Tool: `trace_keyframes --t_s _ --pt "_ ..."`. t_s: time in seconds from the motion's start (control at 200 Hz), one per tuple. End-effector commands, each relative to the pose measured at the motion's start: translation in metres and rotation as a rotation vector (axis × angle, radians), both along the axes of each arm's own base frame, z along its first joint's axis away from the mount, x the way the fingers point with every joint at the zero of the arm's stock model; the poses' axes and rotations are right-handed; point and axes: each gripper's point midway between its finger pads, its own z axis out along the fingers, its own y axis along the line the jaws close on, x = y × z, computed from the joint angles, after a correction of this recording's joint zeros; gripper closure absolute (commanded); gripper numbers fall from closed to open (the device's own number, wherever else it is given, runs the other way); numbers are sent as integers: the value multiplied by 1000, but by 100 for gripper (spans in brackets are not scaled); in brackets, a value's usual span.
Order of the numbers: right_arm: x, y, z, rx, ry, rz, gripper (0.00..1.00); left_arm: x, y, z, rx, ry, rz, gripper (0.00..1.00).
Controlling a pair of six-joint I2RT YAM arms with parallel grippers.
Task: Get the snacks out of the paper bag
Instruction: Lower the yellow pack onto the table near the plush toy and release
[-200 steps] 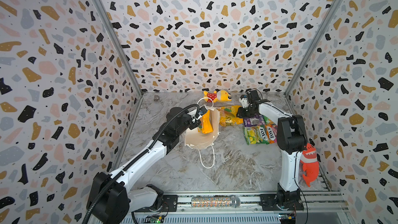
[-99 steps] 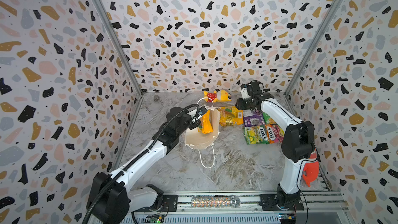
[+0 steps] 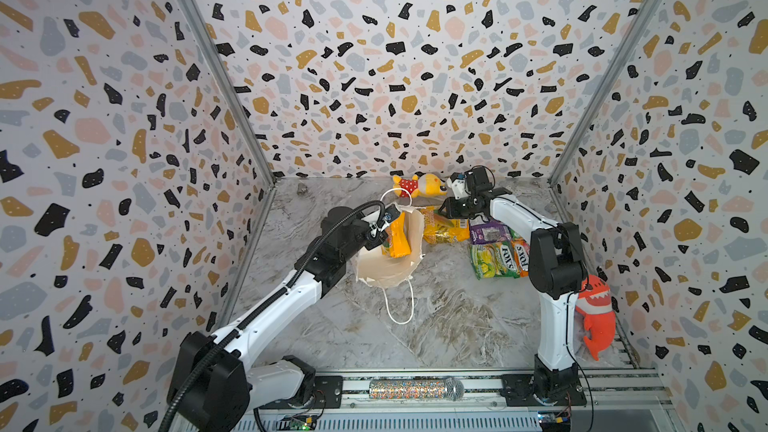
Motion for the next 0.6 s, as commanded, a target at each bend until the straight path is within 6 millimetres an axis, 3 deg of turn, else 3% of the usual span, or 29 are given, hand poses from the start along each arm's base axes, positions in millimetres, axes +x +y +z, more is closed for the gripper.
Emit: trace_keyframes --t_s 0.0,0.165,0.355,0.496,0.596 --pt "1 11 17 68 -40 14 64 3 -4 14 -27 -33 -15 100" --pt "-4 -3 -12 0 -13 -47 64 3 -4 13 -26 -38 -12 100" --pt "-7 -14 -19 -39 -15 -77 64 1 -4 15 -27 -37 -16 100" --pt "-8 -7 -6 -20 -23 -44 63 1 -4 16 -32 -43 -17 100" --pt "-8 -3 17 -12 -52 -28 63 1 -4 17 -30 -38 -17 100"
